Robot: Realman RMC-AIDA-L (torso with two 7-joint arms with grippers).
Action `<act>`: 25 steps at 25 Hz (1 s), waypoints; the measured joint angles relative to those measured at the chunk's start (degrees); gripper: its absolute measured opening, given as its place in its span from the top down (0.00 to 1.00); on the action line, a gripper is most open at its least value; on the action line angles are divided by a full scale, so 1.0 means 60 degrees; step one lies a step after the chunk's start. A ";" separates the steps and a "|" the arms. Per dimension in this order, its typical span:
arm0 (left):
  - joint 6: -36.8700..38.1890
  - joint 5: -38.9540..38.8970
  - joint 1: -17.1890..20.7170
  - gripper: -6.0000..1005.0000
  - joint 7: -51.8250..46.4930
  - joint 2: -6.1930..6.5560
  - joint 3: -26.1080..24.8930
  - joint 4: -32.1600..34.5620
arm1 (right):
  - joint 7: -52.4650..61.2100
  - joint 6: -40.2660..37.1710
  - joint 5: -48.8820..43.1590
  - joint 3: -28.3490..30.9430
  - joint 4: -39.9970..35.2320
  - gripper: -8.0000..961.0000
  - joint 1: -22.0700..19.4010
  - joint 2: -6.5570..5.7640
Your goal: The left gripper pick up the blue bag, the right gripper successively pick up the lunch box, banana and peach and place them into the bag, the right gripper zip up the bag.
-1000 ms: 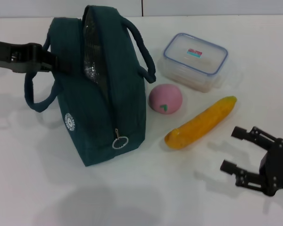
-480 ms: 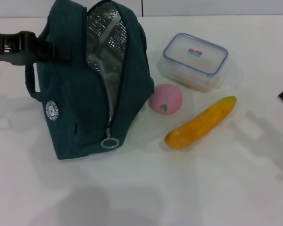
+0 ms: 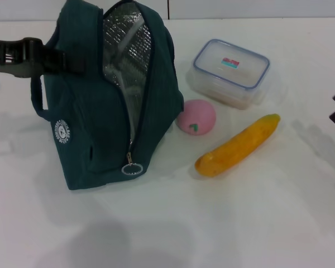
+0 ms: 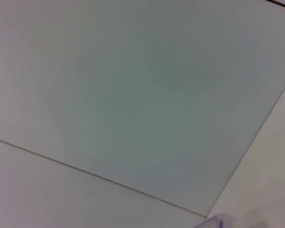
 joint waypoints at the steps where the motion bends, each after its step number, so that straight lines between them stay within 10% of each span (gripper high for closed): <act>1: -0.0001 0.0000 -0.0003 0.95 0.0014 -0.0004 0.0000 0.0000 | 0.0045 0.0151 0.0003 0.0000 -0.0038 0.19 0.0112 0.0004; 25: -0.0104 0.0059 -0.0124 0.95 0.0197 0.0001 -0.0290 -0.0249 | 0.0289 0.2595 -0.0093 -0.0264 0.0024 0.20 0.2069 0.0144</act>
